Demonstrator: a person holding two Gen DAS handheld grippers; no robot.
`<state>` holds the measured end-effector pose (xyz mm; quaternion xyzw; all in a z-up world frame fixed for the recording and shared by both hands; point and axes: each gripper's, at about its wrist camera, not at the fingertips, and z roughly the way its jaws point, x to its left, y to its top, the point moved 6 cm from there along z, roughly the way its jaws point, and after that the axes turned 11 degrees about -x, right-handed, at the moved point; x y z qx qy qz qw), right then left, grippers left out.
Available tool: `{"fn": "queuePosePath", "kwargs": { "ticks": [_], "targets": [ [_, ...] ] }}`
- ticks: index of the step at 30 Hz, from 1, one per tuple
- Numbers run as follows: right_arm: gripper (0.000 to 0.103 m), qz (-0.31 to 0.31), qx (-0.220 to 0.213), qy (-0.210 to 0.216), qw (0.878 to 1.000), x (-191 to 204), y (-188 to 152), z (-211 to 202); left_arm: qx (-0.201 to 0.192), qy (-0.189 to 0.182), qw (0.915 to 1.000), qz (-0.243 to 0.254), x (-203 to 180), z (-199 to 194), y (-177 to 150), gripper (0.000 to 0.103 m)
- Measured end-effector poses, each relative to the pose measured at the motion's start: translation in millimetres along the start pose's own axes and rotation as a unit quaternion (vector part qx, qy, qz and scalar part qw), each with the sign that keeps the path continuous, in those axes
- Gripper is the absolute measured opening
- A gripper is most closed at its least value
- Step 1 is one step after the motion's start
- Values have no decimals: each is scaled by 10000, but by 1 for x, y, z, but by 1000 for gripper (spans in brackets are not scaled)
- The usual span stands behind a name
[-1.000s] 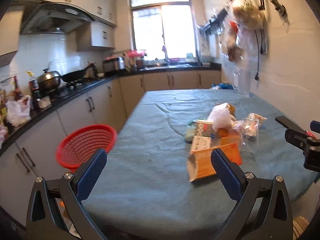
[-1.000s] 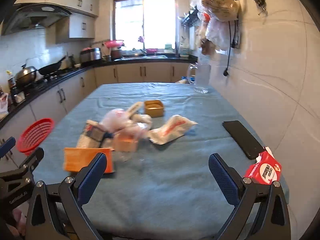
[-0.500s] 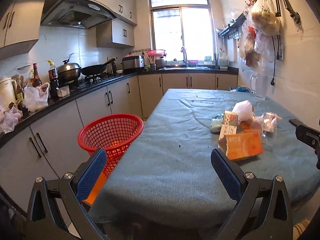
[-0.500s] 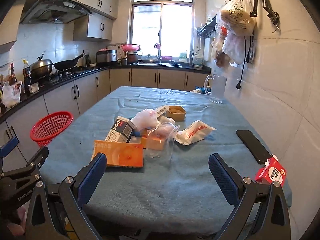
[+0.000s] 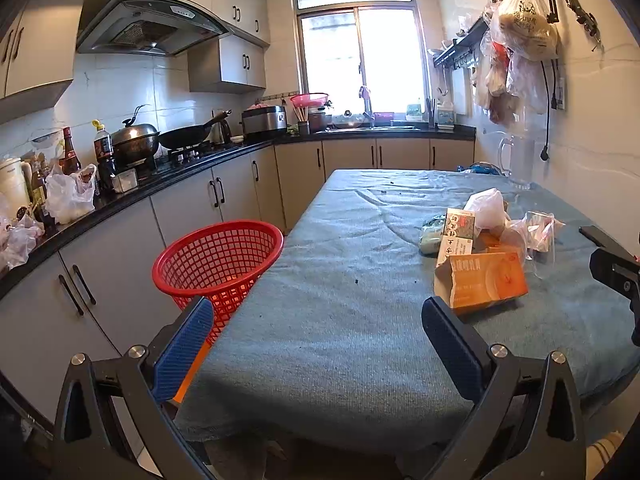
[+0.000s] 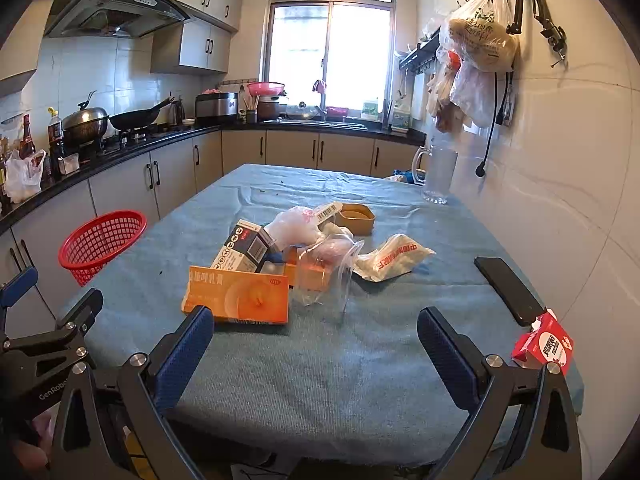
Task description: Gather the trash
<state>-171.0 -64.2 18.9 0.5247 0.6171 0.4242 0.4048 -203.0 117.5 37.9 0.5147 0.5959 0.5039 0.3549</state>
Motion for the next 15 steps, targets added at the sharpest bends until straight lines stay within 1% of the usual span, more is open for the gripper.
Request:
{"fn": "queuePosePath", "kwargs": {
  "ticks": [15],
  "targets": [
    [103, -16, 78, 22, 10000, 1, -4, 2, 29, -8, 10000, 21, 1, 2, -4, 103]
  ]
}}
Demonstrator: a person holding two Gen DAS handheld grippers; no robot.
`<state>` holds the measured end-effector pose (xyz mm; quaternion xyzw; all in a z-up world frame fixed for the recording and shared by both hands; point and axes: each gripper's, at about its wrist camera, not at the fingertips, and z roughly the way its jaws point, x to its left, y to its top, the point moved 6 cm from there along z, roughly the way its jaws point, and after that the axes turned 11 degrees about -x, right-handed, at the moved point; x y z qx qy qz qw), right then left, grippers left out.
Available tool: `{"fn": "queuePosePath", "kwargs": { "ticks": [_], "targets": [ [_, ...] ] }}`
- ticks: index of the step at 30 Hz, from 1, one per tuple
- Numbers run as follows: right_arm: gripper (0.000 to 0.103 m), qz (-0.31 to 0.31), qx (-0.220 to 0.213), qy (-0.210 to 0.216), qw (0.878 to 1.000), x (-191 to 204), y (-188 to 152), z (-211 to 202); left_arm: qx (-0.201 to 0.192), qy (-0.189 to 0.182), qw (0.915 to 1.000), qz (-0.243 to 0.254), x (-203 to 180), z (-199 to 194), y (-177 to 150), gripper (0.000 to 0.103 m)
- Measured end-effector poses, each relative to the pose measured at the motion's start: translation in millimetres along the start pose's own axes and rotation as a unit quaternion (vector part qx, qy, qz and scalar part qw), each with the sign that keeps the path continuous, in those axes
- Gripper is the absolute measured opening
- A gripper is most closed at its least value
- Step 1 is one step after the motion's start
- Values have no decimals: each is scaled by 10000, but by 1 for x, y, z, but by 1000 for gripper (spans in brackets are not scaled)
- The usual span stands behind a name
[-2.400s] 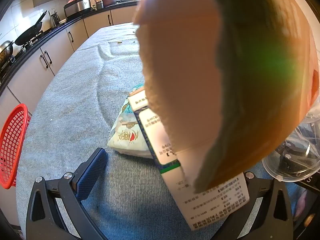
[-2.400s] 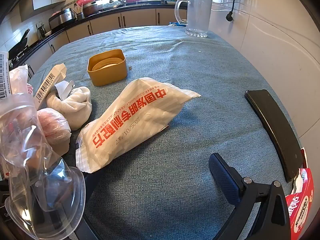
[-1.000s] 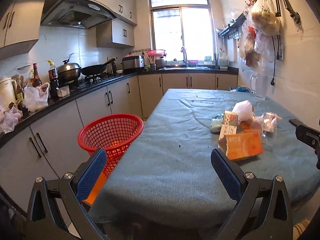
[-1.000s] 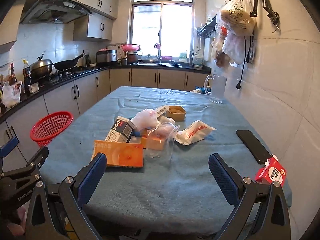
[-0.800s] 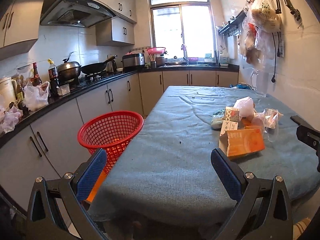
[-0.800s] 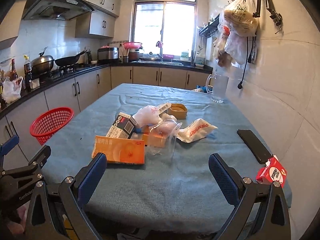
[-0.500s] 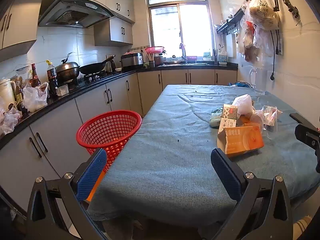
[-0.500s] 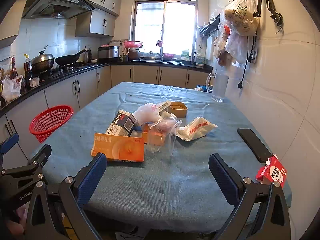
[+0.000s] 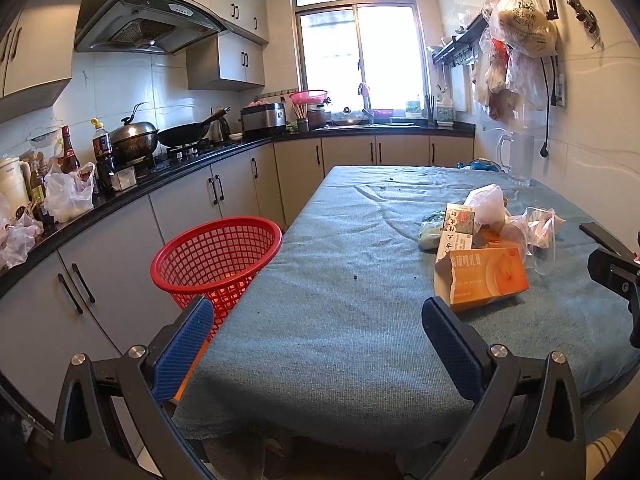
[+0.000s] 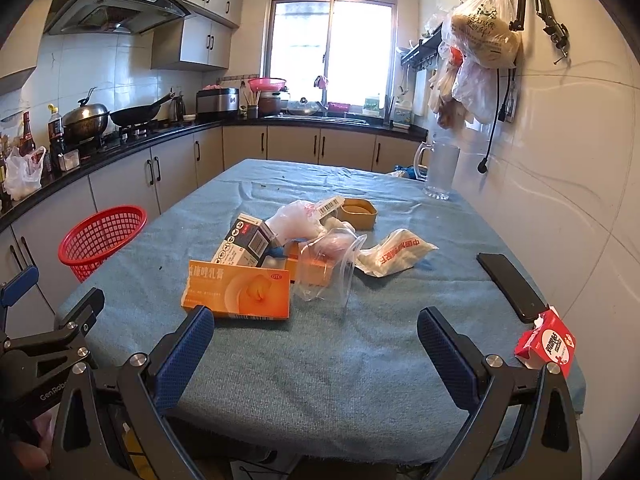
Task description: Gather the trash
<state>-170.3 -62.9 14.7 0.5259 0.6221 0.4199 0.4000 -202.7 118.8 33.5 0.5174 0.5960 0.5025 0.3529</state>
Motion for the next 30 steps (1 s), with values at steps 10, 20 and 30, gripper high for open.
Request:
{"fn": "queuePosePath", "kwargs": {
  "ticks": [10, 20, 30],
  "targets": [
    [103, 1, 41, 19, 10000, 1, -3, 1, 18, -37, 10000, 33, -2, 2, -3, 103],
    [103, 9, 85, 28, 10000, 1, -4, 3, 37, -90, 9999, 64, -6, 2, -6, 103],
    [103, 616, 272, 189, 9976, -41, -4, 11, 308, -994, 9940, 324, -20, 23, 4, 103]
  ]
}}
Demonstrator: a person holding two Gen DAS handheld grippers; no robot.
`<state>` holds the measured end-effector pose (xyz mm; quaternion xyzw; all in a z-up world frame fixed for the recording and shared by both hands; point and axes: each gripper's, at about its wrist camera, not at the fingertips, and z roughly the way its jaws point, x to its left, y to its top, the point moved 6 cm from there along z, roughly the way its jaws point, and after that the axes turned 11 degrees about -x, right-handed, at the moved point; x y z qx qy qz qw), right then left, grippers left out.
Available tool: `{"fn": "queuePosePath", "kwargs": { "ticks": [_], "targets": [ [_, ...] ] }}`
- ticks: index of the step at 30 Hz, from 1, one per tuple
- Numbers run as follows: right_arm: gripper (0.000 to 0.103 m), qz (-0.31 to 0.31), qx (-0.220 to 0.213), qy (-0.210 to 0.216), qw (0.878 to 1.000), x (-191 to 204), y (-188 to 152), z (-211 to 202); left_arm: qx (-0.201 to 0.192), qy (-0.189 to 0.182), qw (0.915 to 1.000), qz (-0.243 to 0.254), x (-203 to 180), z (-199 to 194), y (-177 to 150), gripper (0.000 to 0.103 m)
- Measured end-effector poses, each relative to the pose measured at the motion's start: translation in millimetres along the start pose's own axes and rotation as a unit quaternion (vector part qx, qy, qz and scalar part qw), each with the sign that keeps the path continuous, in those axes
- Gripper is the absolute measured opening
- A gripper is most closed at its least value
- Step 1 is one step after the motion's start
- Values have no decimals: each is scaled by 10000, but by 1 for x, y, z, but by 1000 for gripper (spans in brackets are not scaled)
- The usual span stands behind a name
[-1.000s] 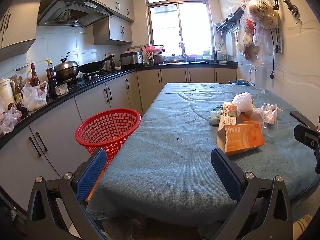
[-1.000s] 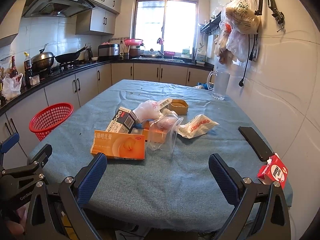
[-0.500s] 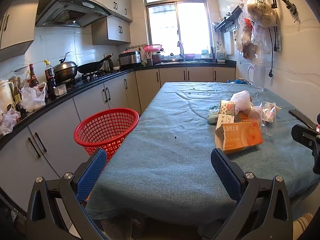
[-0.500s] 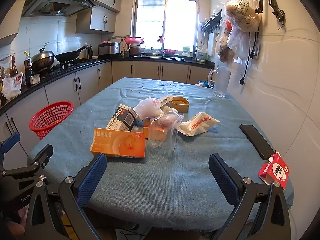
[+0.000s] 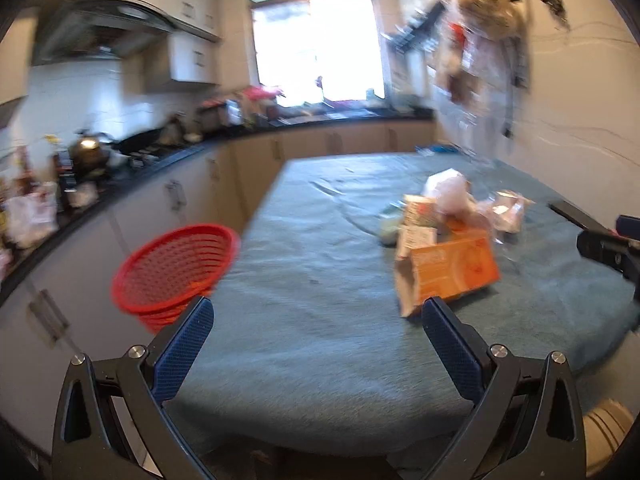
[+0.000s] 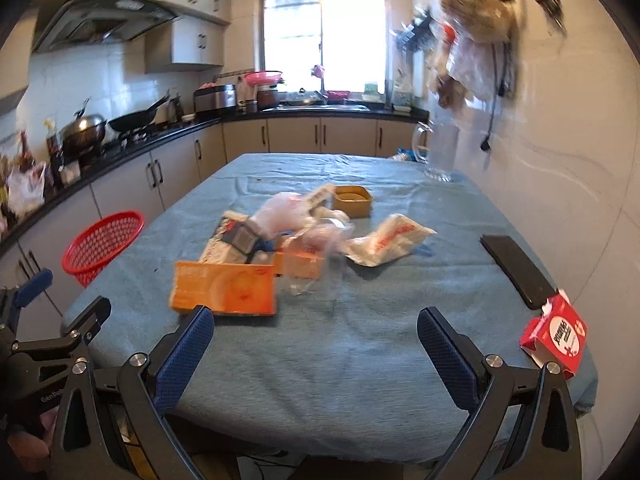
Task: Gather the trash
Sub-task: 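Grasp the orange medicine box with the left tool while the right tool grasps the clear plastic cup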
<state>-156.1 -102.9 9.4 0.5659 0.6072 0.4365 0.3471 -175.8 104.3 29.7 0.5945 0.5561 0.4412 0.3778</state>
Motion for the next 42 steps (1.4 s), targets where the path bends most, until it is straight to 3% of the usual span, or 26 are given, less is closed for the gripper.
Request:
{"fn": "queuePosePath", "kwargs": {
  "ticks": [8, 13, 15, 17, 21, 26, 29, 31, 33, 35, 41, 42],
  "targets": [
    [93, 817, 215, 214, 9962, -45, 1, 4, 709, -1157, 9900, -387, -11, 51, 11, 102],
    [93, 1035, 310, 277, 9938, -55, -2, 8, 1018, -2000, 9712, -794, -29, 71, 13, 97],
    [93, 1064, 335, 300, 9933, -56, -4, 9, 1085, -2045, 9686, -905, -30, 83, 16, 97],
    [93, 1073, 328, 311, 9932, -58, -5, 10, 1217, -2296, 9598, -1062, -34, 95, 16, 94],
    [93, 1101, 333, 339, 9928, -61, -6, 13, 1485, -2517, 9476, -1288, -42, 113, 12, 77],
    [91, 1224, 329, 581, 9902, -62, -2, 22, 1493, -2761, 9414, -1237, -59, 109, 6, 74],
    [83, 1381, 409, 966, 9848, -57, 2, 33, 1446, -2826, 9413, -1146, -68, 103, 5, 73],
    [70, 1525, 525, 1248, 9790, -53, 3, 44, 1444, -2873, 9405, -1100, -73, 101, 4, 63],
    [65, 1599, 605, 1438, 9747, -49, 4, 54, 1498, -2901, 9390, -1085, -77, 102, 1, 49],
    [57, 1649, 610, 1562, 9720, -46, 8, 61, 1530, -2944, 9369, -1101, -79, 103, -1, 45],
    [43, 1629, 649, 1491, 9731, -48, 13, 84, 1549, -3022, 9341, -1099, -84, 103, -3, 46],
    [41, 1618, 673, 1454, 9737, -50, 13, 87, 1568, -3008, 9343, -1095, -84, 105, -4, 51]
  ]
}}
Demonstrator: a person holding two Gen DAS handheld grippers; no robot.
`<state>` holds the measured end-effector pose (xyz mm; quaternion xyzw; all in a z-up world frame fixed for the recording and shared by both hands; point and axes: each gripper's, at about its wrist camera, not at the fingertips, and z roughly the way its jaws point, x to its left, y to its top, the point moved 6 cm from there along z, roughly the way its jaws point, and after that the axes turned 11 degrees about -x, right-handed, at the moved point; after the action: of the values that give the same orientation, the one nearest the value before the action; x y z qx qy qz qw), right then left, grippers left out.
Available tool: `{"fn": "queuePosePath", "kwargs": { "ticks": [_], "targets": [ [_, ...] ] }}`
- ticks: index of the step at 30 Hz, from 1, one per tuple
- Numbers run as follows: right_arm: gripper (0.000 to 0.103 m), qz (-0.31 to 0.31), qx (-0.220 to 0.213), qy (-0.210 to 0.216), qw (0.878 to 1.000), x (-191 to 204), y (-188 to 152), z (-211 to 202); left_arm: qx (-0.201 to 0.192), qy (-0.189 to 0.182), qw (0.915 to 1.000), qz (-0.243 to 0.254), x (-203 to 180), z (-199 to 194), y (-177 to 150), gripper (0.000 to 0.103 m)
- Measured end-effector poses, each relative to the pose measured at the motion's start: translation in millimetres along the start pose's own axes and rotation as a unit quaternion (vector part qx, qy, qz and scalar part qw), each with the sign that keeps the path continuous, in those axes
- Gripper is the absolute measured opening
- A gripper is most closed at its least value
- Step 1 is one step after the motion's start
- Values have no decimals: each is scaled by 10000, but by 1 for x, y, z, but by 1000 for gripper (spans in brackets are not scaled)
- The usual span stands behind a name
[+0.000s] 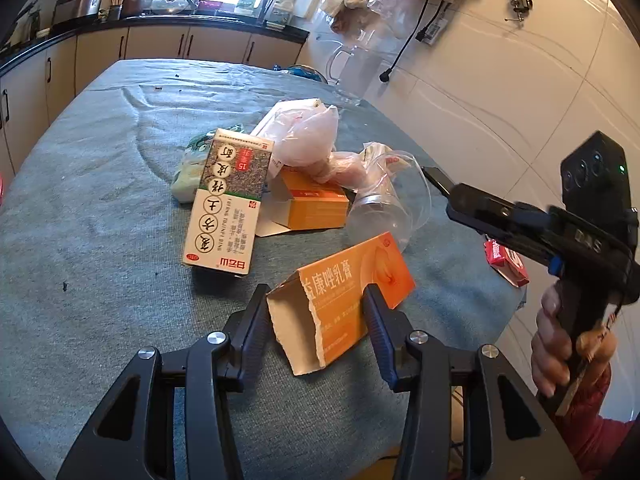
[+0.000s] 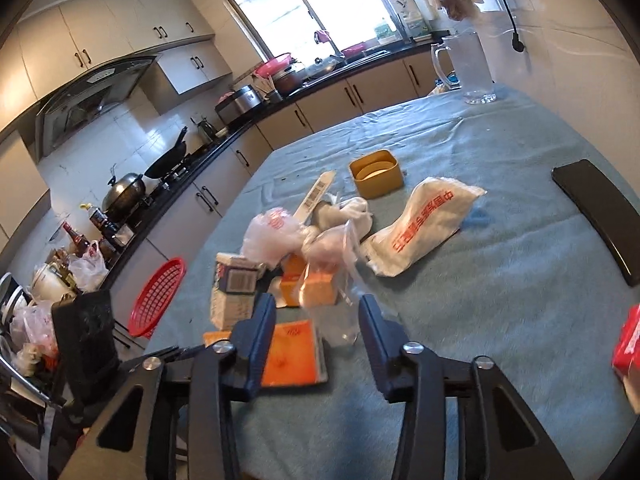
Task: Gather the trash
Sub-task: 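Grasp the orange medicine box with the left tool while the right tool grasps the clear plastic cup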
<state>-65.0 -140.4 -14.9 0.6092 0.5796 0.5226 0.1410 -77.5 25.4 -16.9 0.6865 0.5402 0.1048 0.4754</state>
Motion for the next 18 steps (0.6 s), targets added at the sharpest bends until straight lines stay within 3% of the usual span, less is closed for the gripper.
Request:
{"fn": "queuePosePath", "kwargs": {
  "ticks": [5, 10, 15, 18],
  "targets": [
    [40, 49, 58, -34, 10000, -10, 4, 10, 135, 17, 9998, -142, 6, 11, -2, 59],
    [40, 70, 117, 23, 9999, -16, 10, 18, 104, -30, 9999, -95, 2, 16, -1, 59],
    [40, -119, 142, 30, 9998, -17, 15, 27, 6, -80, 10000, 17, -5, 13, -2, 45],
    [33, -321, 198, -30, 9993, -14, 15, 33, -64, -105, 9999, 117, -10, 9, 0, 40]
  ]
}}
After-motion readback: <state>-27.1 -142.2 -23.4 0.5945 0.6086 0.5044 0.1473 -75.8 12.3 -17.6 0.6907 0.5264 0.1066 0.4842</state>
